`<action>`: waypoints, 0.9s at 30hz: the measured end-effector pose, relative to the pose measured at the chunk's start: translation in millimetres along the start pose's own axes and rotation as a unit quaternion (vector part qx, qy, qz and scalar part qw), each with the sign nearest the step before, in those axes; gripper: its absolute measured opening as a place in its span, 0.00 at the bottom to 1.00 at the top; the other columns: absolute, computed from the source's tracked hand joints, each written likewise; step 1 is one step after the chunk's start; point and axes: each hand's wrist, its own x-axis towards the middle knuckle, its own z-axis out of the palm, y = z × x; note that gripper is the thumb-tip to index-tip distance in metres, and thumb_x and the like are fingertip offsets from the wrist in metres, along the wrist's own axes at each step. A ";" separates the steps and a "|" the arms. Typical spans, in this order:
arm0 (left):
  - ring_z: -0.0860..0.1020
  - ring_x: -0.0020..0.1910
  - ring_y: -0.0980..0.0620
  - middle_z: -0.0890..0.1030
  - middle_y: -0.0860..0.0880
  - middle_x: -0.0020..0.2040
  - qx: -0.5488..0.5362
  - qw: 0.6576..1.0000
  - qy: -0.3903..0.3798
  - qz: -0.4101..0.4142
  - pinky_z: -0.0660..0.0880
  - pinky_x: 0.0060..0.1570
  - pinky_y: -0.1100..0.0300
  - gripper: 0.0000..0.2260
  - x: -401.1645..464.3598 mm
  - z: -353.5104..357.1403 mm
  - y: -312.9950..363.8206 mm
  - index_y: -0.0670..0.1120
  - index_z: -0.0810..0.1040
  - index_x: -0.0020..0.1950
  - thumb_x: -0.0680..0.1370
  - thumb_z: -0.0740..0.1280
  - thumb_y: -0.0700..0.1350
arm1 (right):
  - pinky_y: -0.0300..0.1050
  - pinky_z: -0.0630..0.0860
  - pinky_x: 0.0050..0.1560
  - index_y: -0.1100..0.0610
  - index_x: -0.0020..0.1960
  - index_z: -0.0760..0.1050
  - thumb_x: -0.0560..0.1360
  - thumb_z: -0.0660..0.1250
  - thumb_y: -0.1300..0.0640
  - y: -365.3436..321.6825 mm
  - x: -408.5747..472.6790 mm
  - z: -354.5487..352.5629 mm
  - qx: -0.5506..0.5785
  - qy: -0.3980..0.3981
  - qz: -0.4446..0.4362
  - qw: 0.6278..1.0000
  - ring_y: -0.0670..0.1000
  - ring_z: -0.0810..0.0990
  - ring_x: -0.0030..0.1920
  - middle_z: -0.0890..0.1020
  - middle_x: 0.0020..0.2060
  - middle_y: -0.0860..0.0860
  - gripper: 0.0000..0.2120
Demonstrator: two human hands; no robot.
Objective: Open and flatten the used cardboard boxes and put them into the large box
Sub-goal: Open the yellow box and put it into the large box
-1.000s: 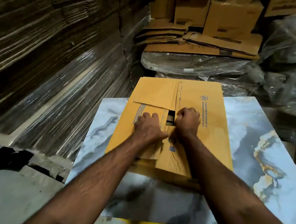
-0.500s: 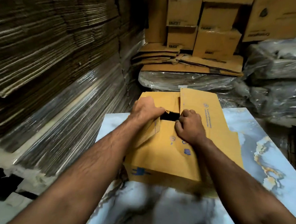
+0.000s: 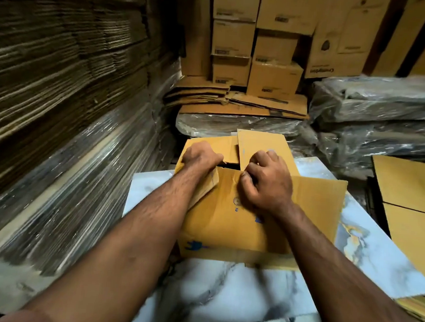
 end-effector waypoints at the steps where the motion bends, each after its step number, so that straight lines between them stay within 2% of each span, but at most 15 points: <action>1: 0.75 0.48 0.47 0.80 0.46 0.54 -0.009 1.000 -0.001 -0.006 0.71 0.44 0.56 0.19 -0.4 -0.5 -1.3 0.45 0.79 0.57 0.75 0.68 0.57 | 0.51 0.70 0.40 0.60 0.37 0.79 0.72 0.63 0.50 -4.9 -2.1 -5.8 -0.001 0.007 -0.004 1.000 0.55 0.72 0.43 0.76 0.41 0.54 0.14; 4: 0.76 0.49 0.46 0.79 0.45 0.53 -0.041 0.999 -0.005 -0.026 0.72 0.45 0.55 0.19 -1.7 -1.7 -4.8 0.44 0.79 0.57 0.74 0.70 0.56 | 0.50 0.69 0.39 0.60 0.36 0.77 0.71 0.65 0.51 -22.8 -12.6 -24.3 -0.003 0.028 -0.027 0.999 0.55 0.73 0.41 0.77 0.40 0.55 0.12; 7: 0.78 0.56 0.42 0.79 0.42 0.58 -0.058 0.997 -0.036 -0.029 0.77 0.56 0.51 0.23 -2.4 -1.6 -6.7 0.42 0.78 0.60 0.74 0.71 0.57 | 0.49 0.67 0.37 0.59 0.36 0.75 0.72 0.67 0.52 -38.9 -29.6 -41.2 -0.005 0.038 -0.057 0.998 0.55 0.73 0.39 0.78 0.38 0.54 0.11; 11: 0.71 0.69 0.40 0.70 0.41 0.73 -0.072 0.971 -0.228 -0.004 0.70 0.68 0.44 0.34 -1.1 -2.8 -14.6 0.42 0.69 0.73 0.78 0.62 0.65 | 0.48 0.66 0.34 0.57 0.35 0.73 0.72 0.64 0.52 -54.0 -43.7 -51.8 -0.028 0.042 -0.053 0.997 0.55 0.73 0.35 0.77 0.34 0.53 0.11; 14: 0.68 0.71 0.41 0.67 0.43 0.75 -0.145 0.937 -0.318 0.007 0.65 0.71 0.41 0.36 -17.0 -7.9 -33.3 0.50 0.66 0.76 0.76 0.56 0.72 | 0.48 0.65 0.33 0.57 0.34 0.72 0.70 0.64 0.52 -62.3 -46.2 -54.4 -0.028 0.046 -0.039 0.998 0.56 0.73 0.33 0.76 0.32 0.53 0.10; 16: 0.68 0.72 0.42 0.67 0.44 0.75 -0.190 0.927 -0.324 0.008 0.64 0.72 0.41 0.36 -26.4 -6.5 -46.8 0.54 0.67 0.75 0.75 0.55 0.74 | 0.48 0.64 0.33 0.56 0.34 0.71 0.70 0.64 0.52 -66.7 -48.8 -57.1 -0.023 0.047 -0.036 0.998 0.56 0.73 0.33 0.75 0.31 0.52 0.10; 18: 0.64 0.74 0.42 0.64 0.46 0.77 -0.192 0.932 -0.306 0.026 0.61 0.73 0.40 0.34 -31.4 -4.4 -53.5 0.54 0.65 0.76 0.76 0.56 0.72 | 0.48 0.63 0.33 0.56 0.34 0.71 0.70 0.64 0.53 -71.7 -55.3 -61.1 -0.019 0.049 -0.037 0.998 0.56 0.73 0.32 0.74 0.31 0.52 0.10; 20: 0.64 0.74 0.41 0.62 0.45 0.78 -0.195 0.944 -0.267 0.006 0.62 0.72 0.39 0.36 -28.1 -0.9 -51.9 0.52 0.64 0.78 0.75 0.59 0.71 | 0.48 0.63 0.33 0.57 0.34 0.71 0.70 0.64 0.53 -77.6 -65.0 -65.3 -0.015 0.049 -0.043 0.998 0.56 0.72 0.32 0.74 0.31 0.52 0.09; 21: 0.68 0.71 0.41 0.66 0.43 0.76 -0.175 0.951 -0.256 0.006 0.67 0.68 0.43 0.36 -30.2 -1.5 -48.7 0.48 0.64 0.78 0.76 0.62 0.68 | 0.48 0.64 0.33 0.57 0.34 0.72 0.70 0.63 0.54 -81.0 -70.4 -67.4 -0.014 0.049 -0.047 0.998 0.57 0.72 0.32 0.74 0.31 0.52 0.09; 23: 0.75 0.61 0.43 0.73 0.42 0.66 -0.123 0.965 -0.231 0.018 0.74 0.53 0.54 0.27 -29.3 0.2 -43.2 0.38 0.66 0.75 0.82 0.63 0.54 | 0.48 0.64 0.33 0.57 0.35 0.73 0.70 0.62 0.54 -84.5 -80.5 -70.3 -0.017 0.047 -0.052 0.997 0.56 0.73 0.32 0.75 0.31 0.52 0.08; 24: 0.76 0.60 0.44 0.73 0.41 0.68 -0.076 0.965 -0.249 0.041 0.74 0.51 0.55 0.23 -32.0 3.0 -42.4 0.37 0.65 0.75 0.83 0.61 0.47 | 0.48 0.65 0.33 0.57 0.35 0.74 0.70 0.62 0.54 -83.7 -85.1 -70.8 -0.020 0.042 -0.049 0.998 0.56 0.73 0.32 0.76 0.32 0.52 0.08; 25: 0.76 0.60 0.45 0.72 0.41 0.69 -0.057 0.953 -0.296 0.040 0.74 0.50 0.57 0.21 -34.5 7.6 -42.4 0.37 0.65 0.75 0.84 0.59 0.45 | 0.49 0.66 0.33 0.57 0.36 0.74 0.71 0.62 0.54 -82.3 -89.2 -70.9 -0.021 0.035 -0.041 0.998 0.56 0.74 0.33 0.77 0.32 0.51 0.08; 26: 0.76 0.58 0.46 0.72 0.42 0.70 -0.076 0.936 -0.342 0.031 0.76 0.48 0.59 0.21 -35.3 13.0 -45.3 0.38 0.64 0.75 0.85 0.58 0.47 | 0.49 0.67 0.33 0.57 0.37 0.75 0.71 0.62 0.53 -80.3 -93.7 -70.1 -0.022 0.025 -0.032 0.999 0.57 0.75 0.33 0.77 0.32 0.51 0.08; 27: 0.76 0.58 0.48 0.72 0.42 0.69 -0.058 0.920 -0.383 0.059 0.77 0.45 0.60 0.22 -43.7 14.0 -49.8 0.39 0.66 0.75 0.85 0.57 0.50 | 0.49 0.67 0.33 0.56 0.37 0.75 0.70 0.62 0.53 -79.2 -99.5 -68.6 -0.023 0.012 -0.021 0.999 0.57 0.75 0.34 0.77 0.32 0.51 0.08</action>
